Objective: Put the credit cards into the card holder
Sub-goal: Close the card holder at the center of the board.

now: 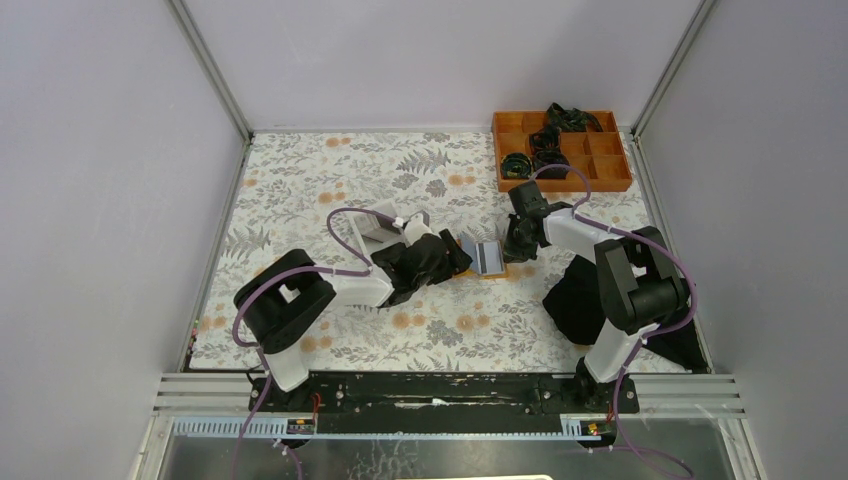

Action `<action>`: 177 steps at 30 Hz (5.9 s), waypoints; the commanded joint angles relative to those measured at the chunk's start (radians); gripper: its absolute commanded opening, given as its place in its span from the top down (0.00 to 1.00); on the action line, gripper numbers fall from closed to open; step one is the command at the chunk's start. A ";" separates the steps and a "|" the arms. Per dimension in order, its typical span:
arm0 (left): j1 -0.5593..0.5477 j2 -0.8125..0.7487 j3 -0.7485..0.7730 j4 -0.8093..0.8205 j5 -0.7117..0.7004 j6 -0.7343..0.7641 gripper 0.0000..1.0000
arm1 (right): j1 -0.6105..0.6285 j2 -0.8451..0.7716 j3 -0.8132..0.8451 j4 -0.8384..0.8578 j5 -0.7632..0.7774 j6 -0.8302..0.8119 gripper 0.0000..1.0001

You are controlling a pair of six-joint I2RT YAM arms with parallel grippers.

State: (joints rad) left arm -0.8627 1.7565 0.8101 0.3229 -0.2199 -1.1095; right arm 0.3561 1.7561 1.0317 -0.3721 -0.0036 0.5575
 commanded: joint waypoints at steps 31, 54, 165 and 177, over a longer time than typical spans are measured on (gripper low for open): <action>-0.048 0.084 0.175 0.189 0.078 0.007 0.26 | 0.019 0.019 -0.062 -0.034 -0.022 -0.001 0.88; -0.058 0.140 0.136 0.242 0.032 -0.117 0.27 | -0.023 -0.064 -0.089 -0.027 0.076 0.035 0.78; 0.079 0.269 0.333 0.010 0.255 -0.052 0.26 | -0.285 -0.051 -0.379 0.602 -0.501 0.536 1.00; 0.080 0.309 0.405 -0.080 0.263 -0.026 0.26 | -0.341 -0.089 -0.447 0.694 -0.539 0.647 1.00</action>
State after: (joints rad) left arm -0.7891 2.0399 1.1839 0.3019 0.0368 -1.1641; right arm 0.0307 1.6897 0.5964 0.2825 -0.5144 1.1545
